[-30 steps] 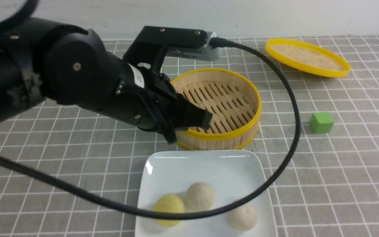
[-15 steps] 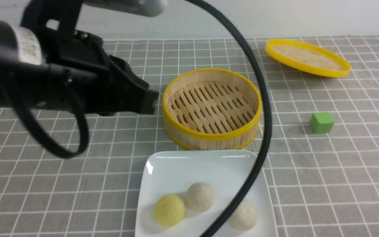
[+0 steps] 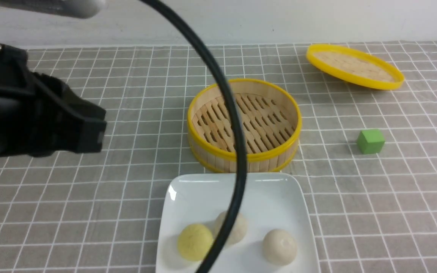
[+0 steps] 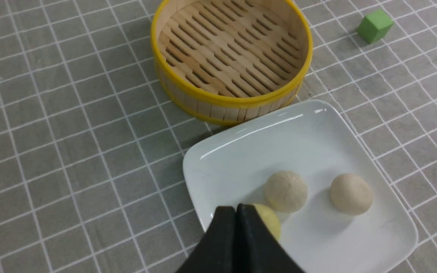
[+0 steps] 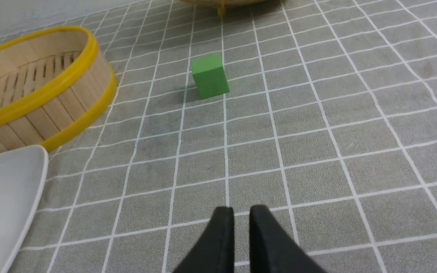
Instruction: Put the steamed buns into the plate on the grey tablecloth.
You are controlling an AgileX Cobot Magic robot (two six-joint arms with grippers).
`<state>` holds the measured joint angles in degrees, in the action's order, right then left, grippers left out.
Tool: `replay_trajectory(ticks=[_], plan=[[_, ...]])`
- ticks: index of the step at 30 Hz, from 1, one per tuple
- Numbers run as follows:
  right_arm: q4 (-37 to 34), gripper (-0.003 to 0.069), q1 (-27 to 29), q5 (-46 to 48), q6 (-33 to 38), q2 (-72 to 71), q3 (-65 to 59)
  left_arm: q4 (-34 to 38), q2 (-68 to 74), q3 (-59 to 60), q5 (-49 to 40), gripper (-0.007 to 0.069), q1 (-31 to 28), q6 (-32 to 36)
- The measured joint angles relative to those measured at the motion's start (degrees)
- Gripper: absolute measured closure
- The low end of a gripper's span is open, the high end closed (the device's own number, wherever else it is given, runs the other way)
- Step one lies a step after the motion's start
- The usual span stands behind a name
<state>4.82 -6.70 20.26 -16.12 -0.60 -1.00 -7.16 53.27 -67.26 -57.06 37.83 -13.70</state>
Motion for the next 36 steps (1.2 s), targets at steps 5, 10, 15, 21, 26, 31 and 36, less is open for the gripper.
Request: replay_trajectory(ticks=[5, 10, 15, 21, 26, 31, 36], plan=[[0.1, 0.0568, 0.0, 0.0, 0.0, 0.0, 0.0, -3.2, -2.8, 0.6, -4.8, 0.0616, 0.0, -2.1], [0.2, 0.0562, 0.0, 0.1, 0.1, 0.0, 0.0, -4.9, -5.5, 6.0, -5.6, 0.0613, 0.0, -3.3], [0.2, 0.0554, 0.0, 0.9, 6.1, 0.0, 0.1, -5.4, -9.8, 16.6, -3.5, 0.0612, 0.0, -8.4], [0.3, 0.0549, 0.0, 1.7, 8.8, 0.0, 0.2, -4.0, -17.4, 30.8, 6.1, 0.0608, 0.0, -15.1], [0.3, 0.0543, 0.0, 1.7, 8.9, 0.0, 0.2, -2.7, -23.9, 40.0, 20.0, 0.0606, 0.0, -20.1], [0.3, 0.0536, 0.0, 1.8, 8.9, 0.0, 0.2, -2.7, -25.3, 41.0, 31.2, 0.0605, 0.0, -22.8], [0.3, 0.0529, 0.0, 1.8, 8.9, 0.0, 0.2, -3.1, -25.3, 41.0, 34.1, 0.0601, 0.0, -23.3]])
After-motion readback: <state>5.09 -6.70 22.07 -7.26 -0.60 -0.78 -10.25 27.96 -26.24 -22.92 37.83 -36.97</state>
